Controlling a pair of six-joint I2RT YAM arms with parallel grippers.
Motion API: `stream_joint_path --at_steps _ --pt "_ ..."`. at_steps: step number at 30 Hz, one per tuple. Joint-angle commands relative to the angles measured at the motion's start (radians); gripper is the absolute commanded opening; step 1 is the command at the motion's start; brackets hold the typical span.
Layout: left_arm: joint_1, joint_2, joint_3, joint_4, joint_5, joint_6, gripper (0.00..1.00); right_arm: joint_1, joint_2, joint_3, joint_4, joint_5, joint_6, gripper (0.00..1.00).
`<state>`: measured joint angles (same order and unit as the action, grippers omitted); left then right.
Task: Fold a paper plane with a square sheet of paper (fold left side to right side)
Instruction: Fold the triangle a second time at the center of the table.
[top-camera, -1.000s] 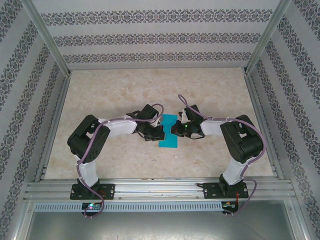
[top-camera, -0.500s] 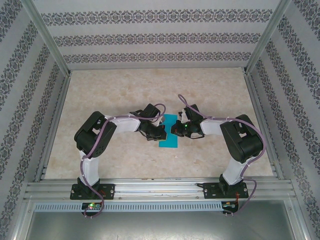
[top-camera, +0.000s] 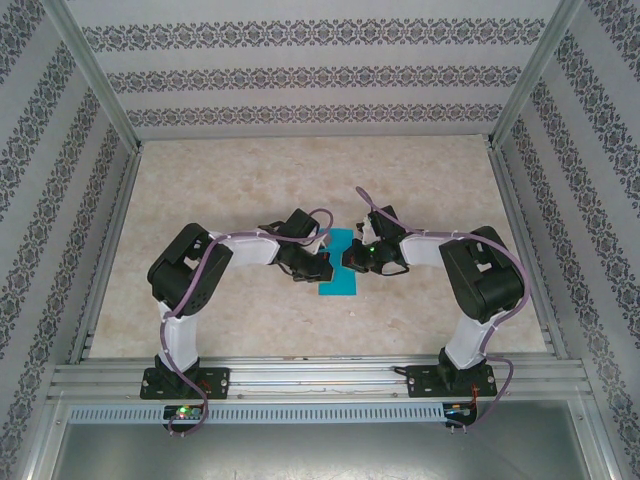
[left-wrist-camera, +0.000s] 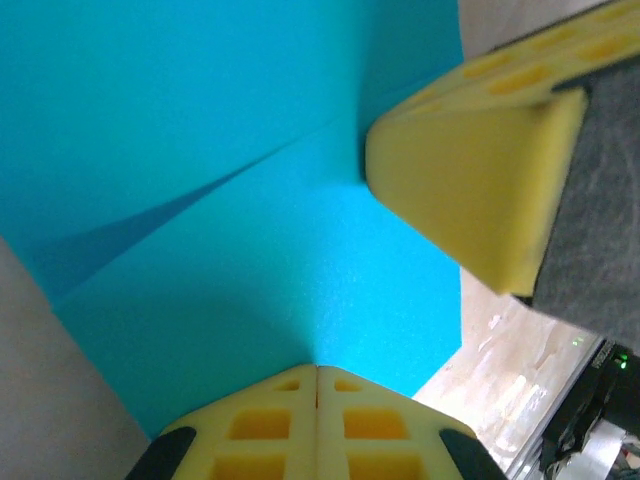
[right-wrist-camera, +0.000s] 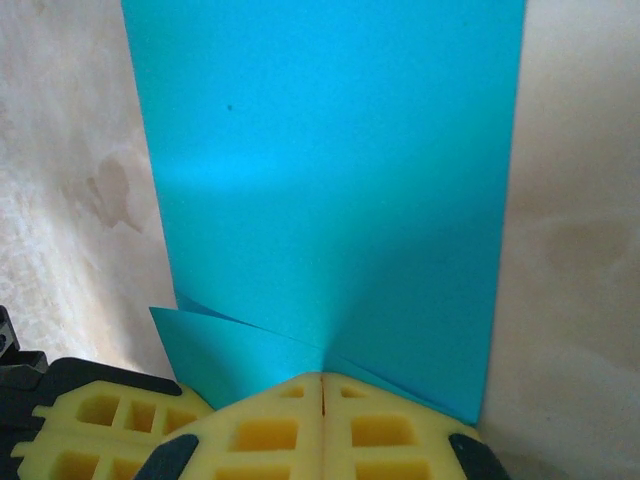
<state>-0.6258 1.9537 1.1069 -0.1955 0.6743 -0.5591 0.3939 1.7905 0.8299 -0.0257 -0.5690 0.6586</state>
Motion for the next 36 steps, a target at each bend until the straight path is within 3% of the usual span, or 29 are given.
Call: stream_joint_path --at_steps 1,9,26,34,36 --pt "0.006 -0.029 -0.038 -0.078 0.033 0.073 0.00 -0.023 0.069 -0.026 -0.117 0.133 -0.030 0.00" --pt "-0.009 -0.059 -0.079 -0.108 0.044 0.125 0.00 -0.036 0.069 -0.026 -0.133 0.136 -0.043 0.00" --pt "-0.023 -0.108 -0.187 -0.068 0.030 0.099 0.00 -0.042 0.066 -0.025 -0.143 0.130 -0.054 0.00" --pt "-0.003 -0.195 -0.220 0.005 0.061 0.054 0.01 -0.032 0.008 -0.005 -0.076 0.036 -0.038 0.00" --pt "0.020 -0.233 -0.231 0.034 0.071 0.037 0.04 -0.029 -0.033 0.003 -0.050 0.015 -0.031 0.04"
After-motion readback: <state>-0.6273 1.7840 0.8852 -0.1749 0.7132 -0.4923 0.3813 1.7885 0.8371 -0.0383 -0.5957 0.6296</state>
